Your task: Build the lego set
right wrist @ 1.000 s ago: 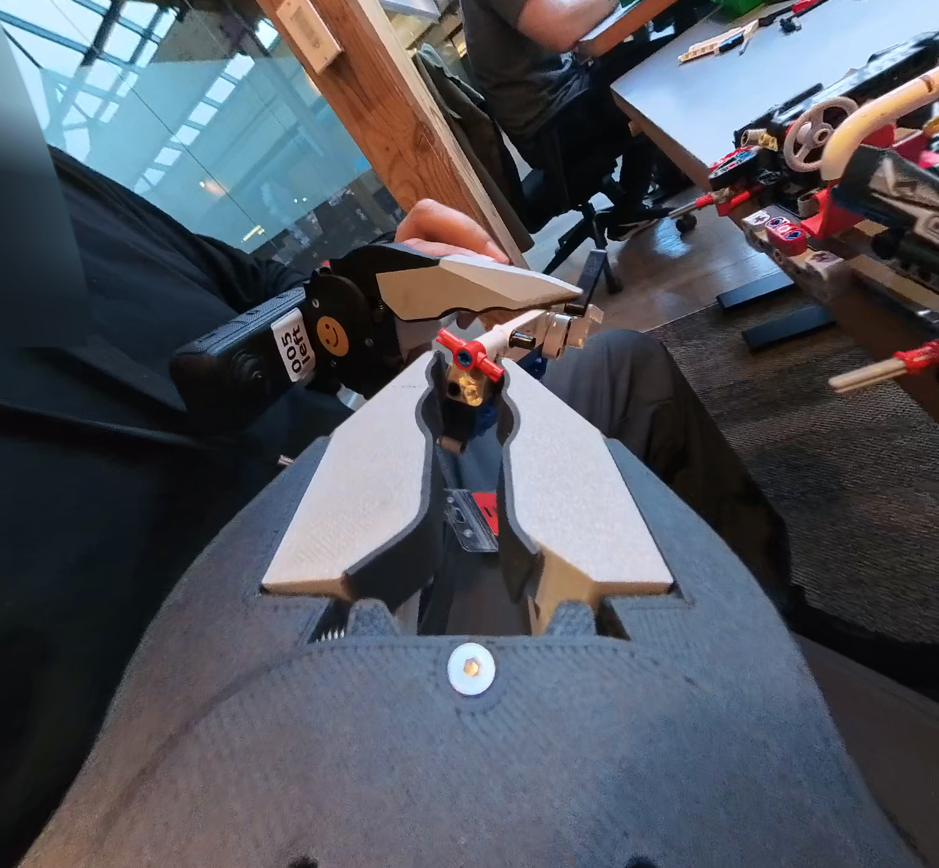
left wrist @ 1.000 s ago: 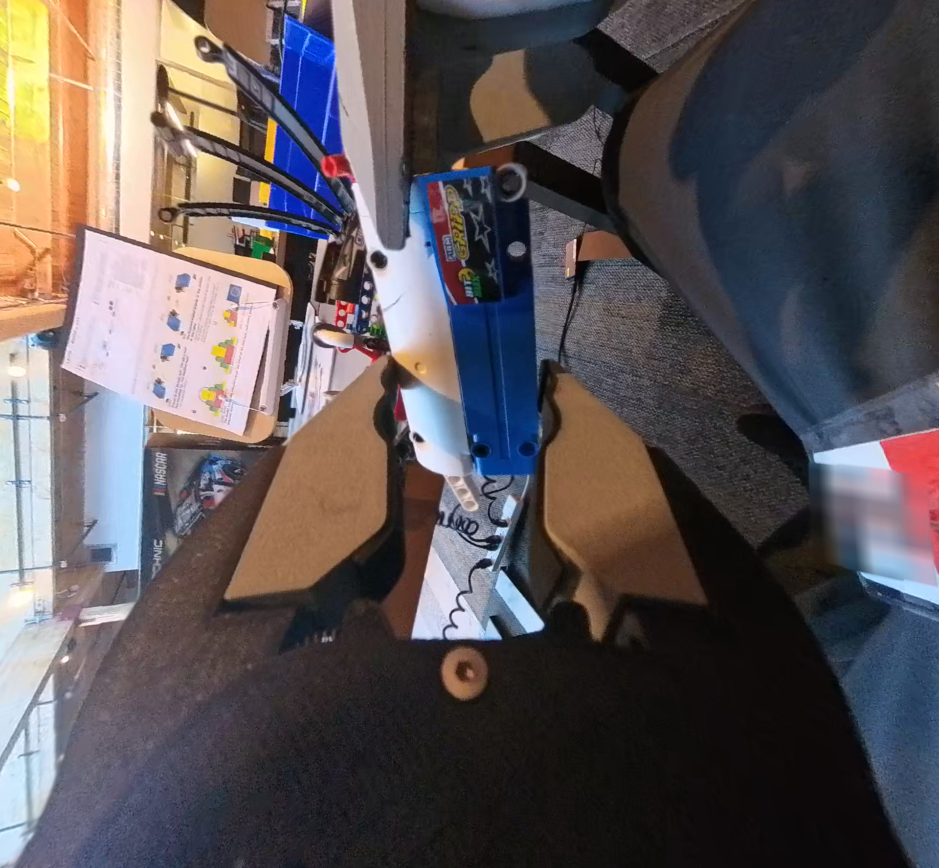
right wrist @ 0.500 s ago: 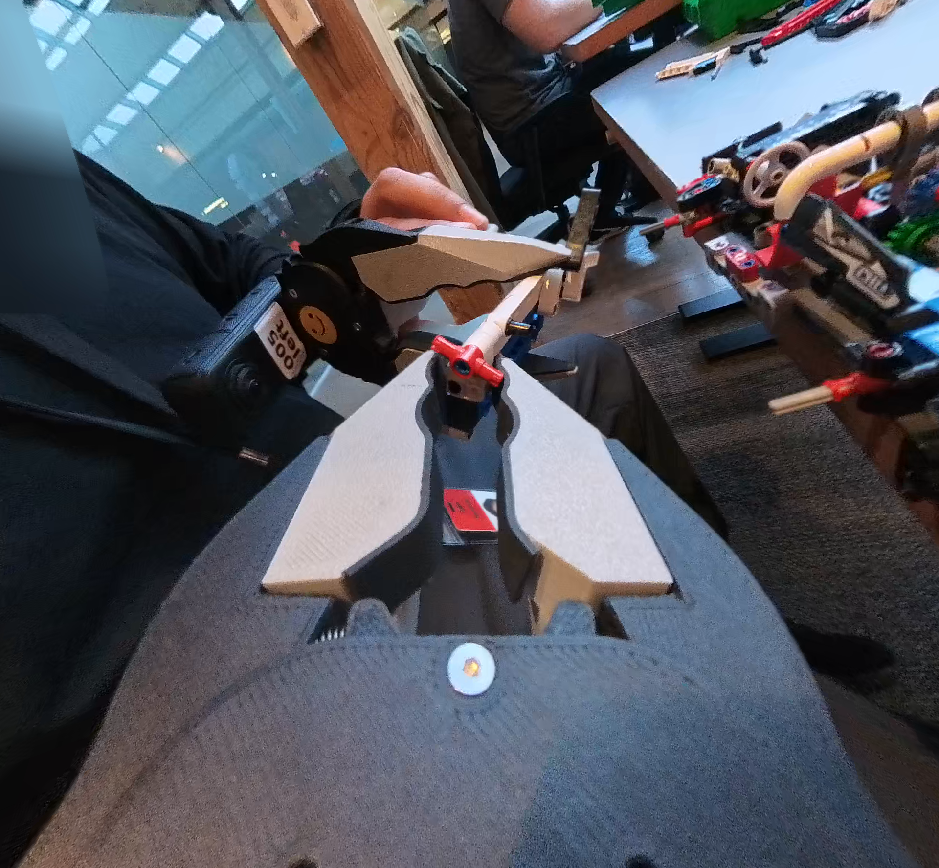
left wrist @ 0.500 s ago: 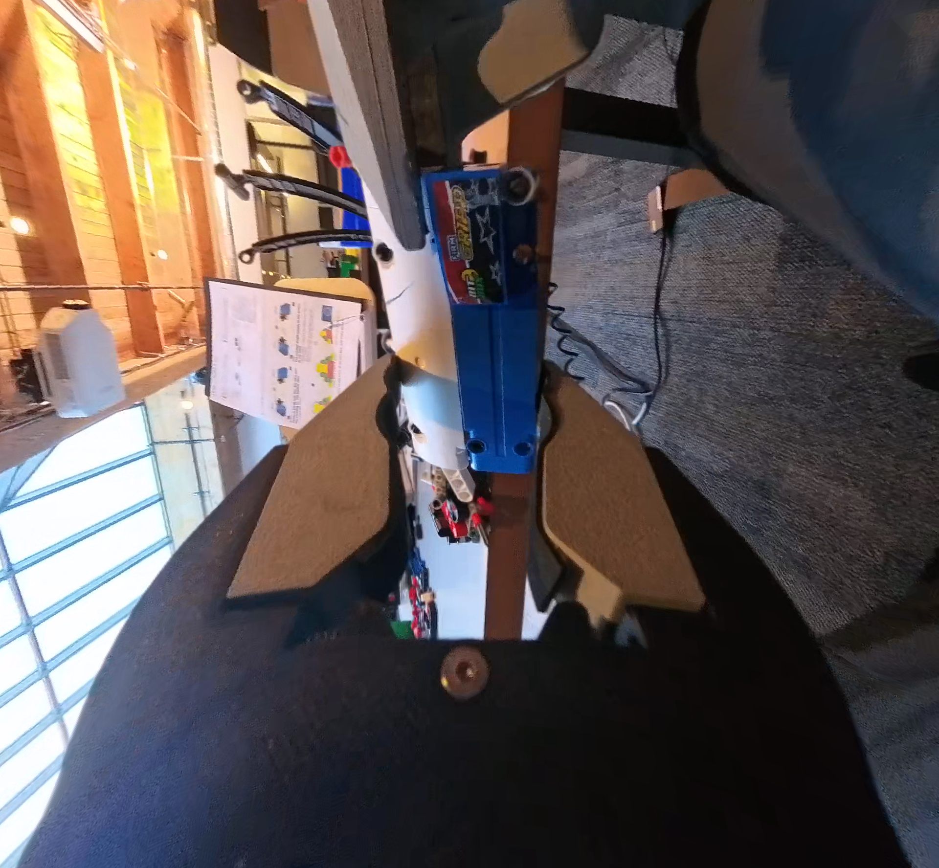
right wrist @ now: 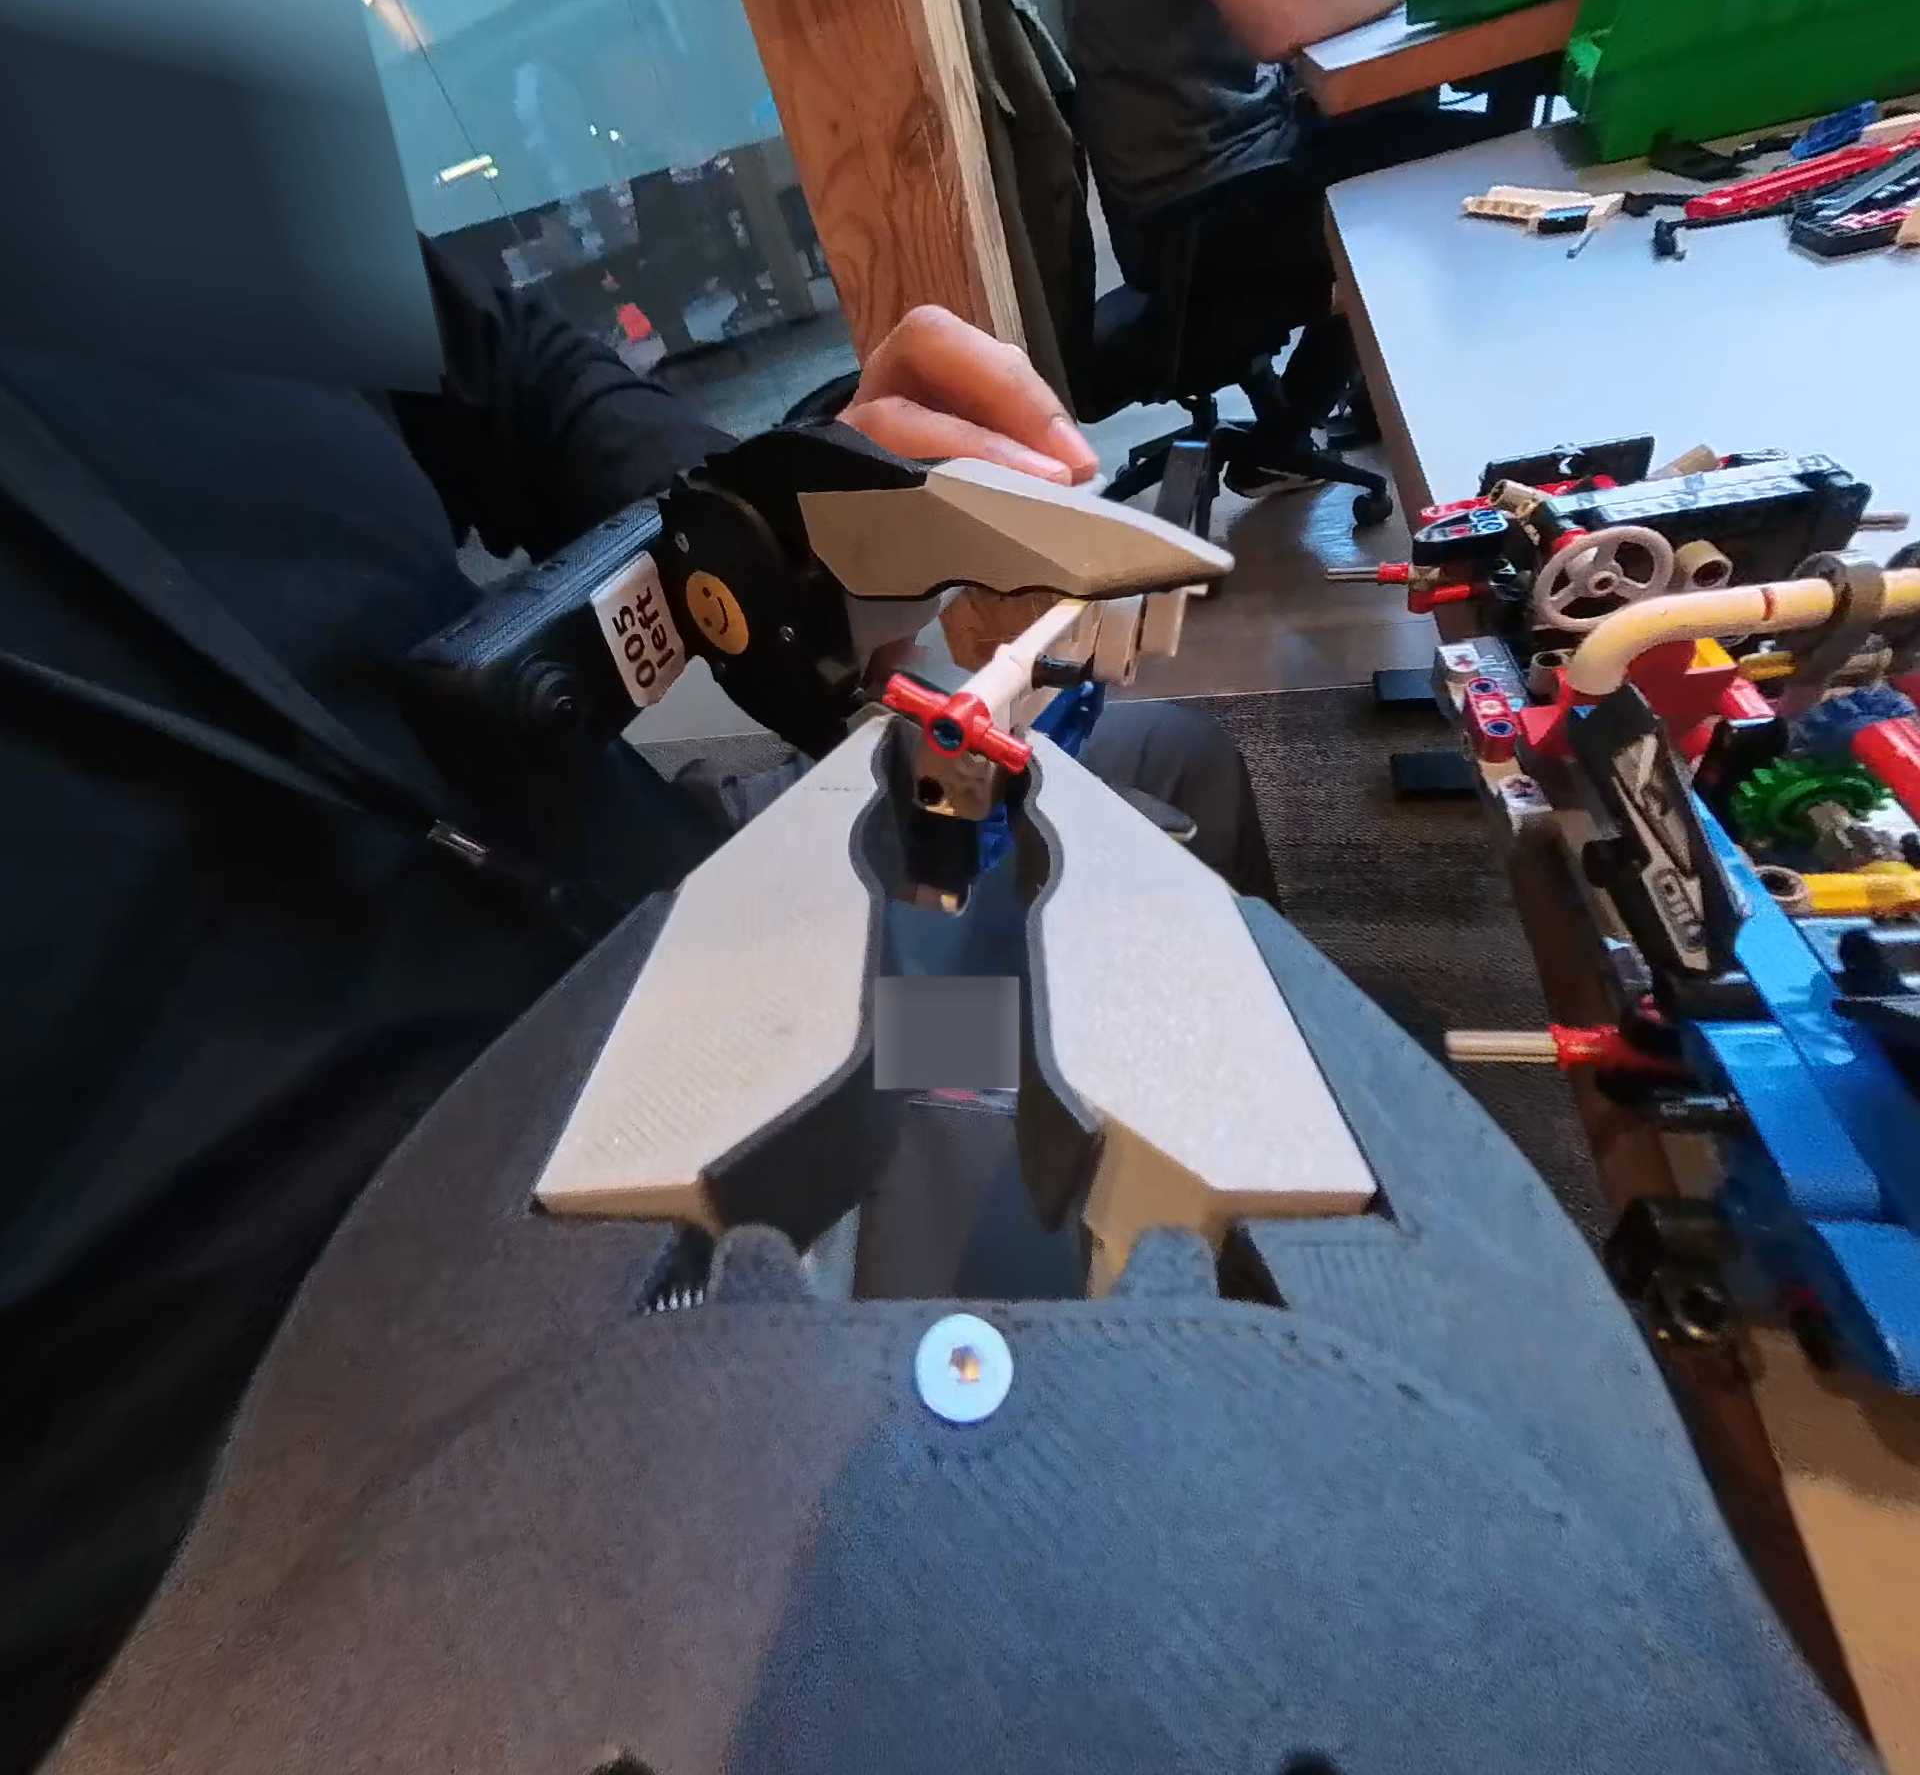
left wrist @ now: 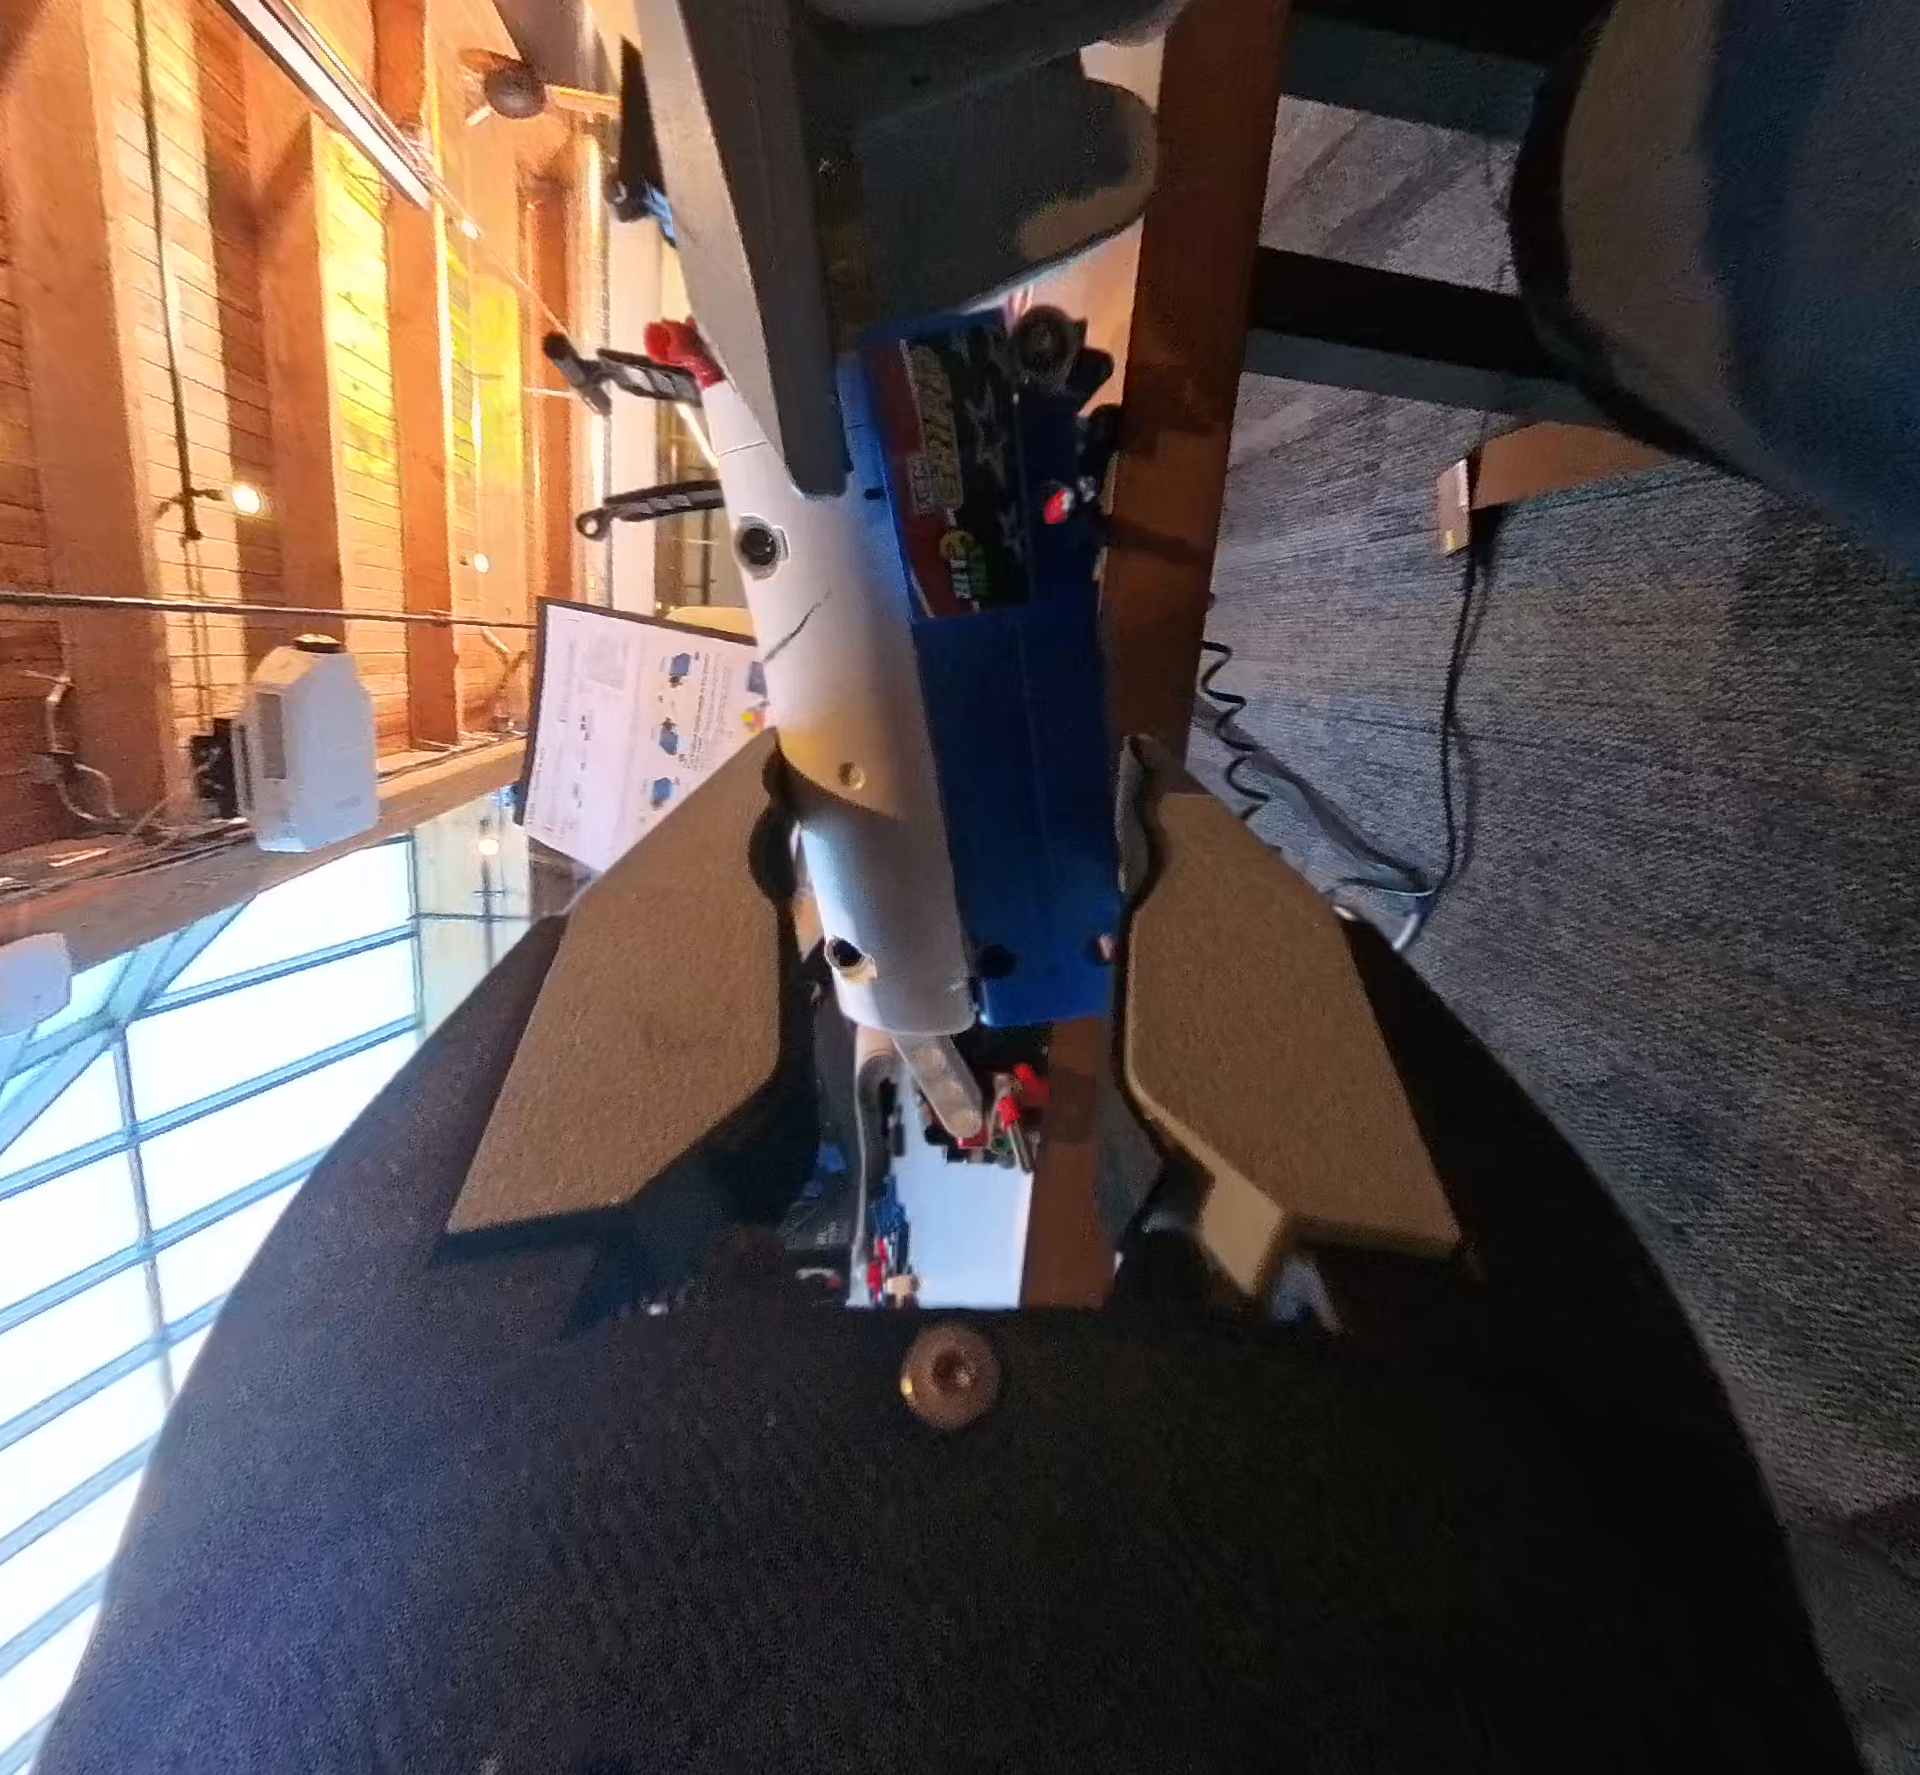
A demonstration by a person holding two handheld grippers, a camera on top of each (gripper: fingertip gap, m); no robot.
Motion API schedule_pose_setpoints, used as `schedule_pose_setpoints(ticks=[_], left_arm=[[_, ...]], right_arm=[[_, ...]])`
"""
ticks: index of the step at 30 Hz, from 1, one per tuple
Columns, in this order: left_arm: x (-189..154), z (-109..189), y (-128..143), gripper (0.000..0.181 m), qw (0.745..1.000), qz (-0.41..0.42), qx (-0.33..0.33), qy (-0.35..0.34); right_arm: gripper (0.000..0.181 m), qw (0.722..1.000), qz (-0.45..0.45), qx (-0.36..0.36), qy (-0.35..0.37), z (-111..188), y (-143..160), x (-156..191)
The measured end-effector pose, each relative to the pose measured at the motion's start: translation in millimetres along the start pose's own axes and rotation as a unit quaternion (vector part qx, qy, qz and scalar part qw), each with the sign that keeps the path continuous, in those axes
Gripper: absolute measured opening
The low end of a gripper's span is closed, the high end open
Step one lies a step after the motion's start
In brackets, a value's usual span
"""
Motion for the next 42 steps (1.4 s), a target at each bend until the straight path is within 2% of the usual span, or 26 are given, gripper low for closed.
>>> schedule_pose_setpoints(ticks=[3, 10, 17, 24, 28, 30, 33, 36, 39, 42], left_arm=[[-2.6, -1.8, 2.6, 0.056, 1.000, -0.008, -0.003, -0.011], [1.8, -2.2, -1.2, 0.056, 1.000, 0.008, -0.010, -0.002], [3.7, -2.6, 0.1, 0.054, 1.000, 0.000, 0.000, 0.020], [5.3, -1.8, -2.4, 0.053, 1.000, -0.001, 0.001, 0.010], [9.6, -0.7, -2.6, 0.053, 0.999, 0.017, -0.001, 0.042], [12.5, -0.5, -2.7, 0.053, 0.998, 0.008, 0.005, 0.060], [16.9, 2.6, -1.6, 0.053, 0.997, -0.010, 0.008, 0.076], [18.2, 6.7, -2.6, 0.053, 0.995, -0.032, 0.011, 0.091], [17.7, 9.9, -8.0, 0.053, 0.994, -0.056, 0.008, 0.095], [19.7, 12.3, -13.5, 0.053, 0.994, -0.076, 0.003, 0.084]], right_arm=[[0.015, 1.000, -0.004, 0.000, 0.014, 1.2, 1.4, -4.5], [0.015, 0.999, -0.019, -0.026, -0.008, 6.5, 1.1, -6.7], [0.015, 0.999, -0.029, -0.016, -0.002, 7.1, 4.1, -11.1], [0.015, 0.999, -0.031, -0.019, -0.001, 9.1, 3.9, -10.8], [0.015, 0.999, -0.043, -0.016, 0.002, 10.2, 4.9, -11.3], [0.015, 0.998, -0.046, 0.009, 0.034, 13.2, 3.1, -10.3], [0.018, 0.992, -0.002, 0.064, 0.110, 22.6, -9.0, 4.8], [0.023, 0.969, 0.060, 0.098, 0.216, 28.9, -30.0, 23.9], [0.039, 0.947, 0.116, 0.137, 0.268, 13.7, -49.4, 39.2], [0.045, 0.922, 0.139, 0.223, 0.286, -8.4, -53.2, 39.2]])
Point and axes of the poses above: each gripper's, where its closed fingertips meet, z back along the fingers, y out of its underside, x = y × z across the jaws, the point moved 10 cm from there along z, back along the fingers, and after that the axes turned 5 degrees about -y, right-handed, at the moved point
